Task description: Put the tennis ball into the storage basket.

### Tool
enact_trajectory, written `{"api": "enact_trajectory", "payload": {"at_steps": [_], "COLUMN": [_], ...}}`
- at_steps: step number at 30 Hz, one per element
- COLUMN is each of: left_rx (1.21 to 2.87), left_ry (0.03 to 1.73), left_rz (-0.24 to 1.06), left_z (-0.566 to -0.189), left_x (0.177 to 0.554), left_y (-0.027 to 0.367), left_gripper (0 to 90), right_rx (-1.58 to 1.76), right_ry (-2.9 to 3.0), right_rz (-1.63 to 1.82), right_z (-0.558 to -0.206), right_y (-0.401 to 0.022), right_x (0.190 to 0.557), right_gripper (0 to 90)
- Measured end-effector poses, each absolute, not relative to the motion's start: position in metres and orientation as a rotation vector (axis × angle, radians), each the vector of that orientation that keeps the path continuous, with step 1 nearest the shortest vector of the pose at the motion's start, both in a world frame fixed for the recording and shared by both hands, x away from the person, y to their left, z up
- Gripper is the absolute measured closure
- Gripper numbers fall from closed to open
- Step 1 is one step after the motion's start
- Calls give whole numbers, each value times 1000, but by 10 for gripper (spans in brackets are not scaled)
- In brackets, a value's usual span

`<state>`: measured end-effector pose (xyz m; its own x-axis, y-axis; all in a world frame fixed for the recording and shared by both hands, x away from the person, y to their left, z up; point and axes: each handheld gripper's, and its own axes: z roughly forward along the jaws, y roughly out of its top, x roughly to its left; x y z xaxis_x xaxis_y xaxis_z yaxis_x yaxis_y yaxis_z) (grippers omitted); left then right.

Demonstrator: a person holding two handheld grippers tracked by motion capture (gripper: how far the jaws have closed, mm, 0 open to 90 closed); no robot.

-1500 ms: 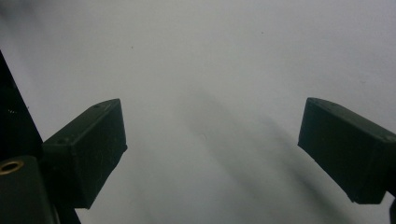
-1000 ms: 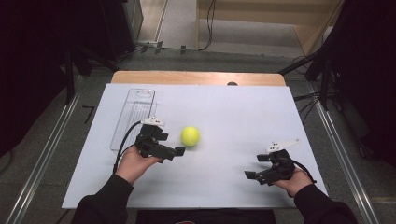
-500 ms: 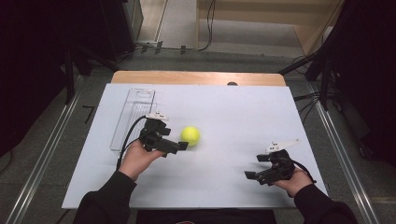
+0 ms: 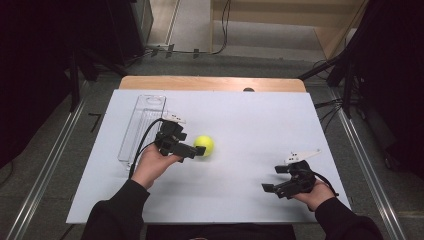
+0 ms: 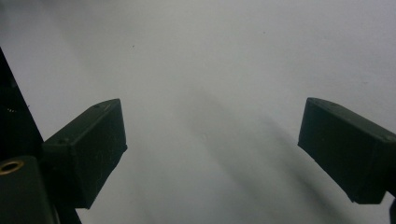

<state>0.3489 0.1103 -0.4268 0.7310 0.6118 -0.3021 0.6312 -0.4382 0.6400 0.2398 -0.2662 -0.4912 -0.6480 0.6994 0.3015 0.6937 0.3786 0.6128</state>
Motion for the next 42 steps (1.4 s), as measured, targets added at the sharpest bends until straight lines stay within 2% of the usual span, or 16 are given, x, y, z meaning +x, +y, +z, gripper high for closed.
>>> {"api": "enact_trajectory", "payload": {"at_steps": [29,42], "left_rx": [2190,2179], "left_ry": [925,941], "left_rz": [12,16], "left_z": [-427,-430], "left_x": [380,385], "left_y": [79,77], "left_gripper": [26,26], "right_rx": [1307,1306], "right_ry": [2602,2603], "right_rz": [1152,1153], "right_z": [-491,-491], "right_y": [-266,-266], "right_x": [240,239], "right_gripper": [58,59]}}
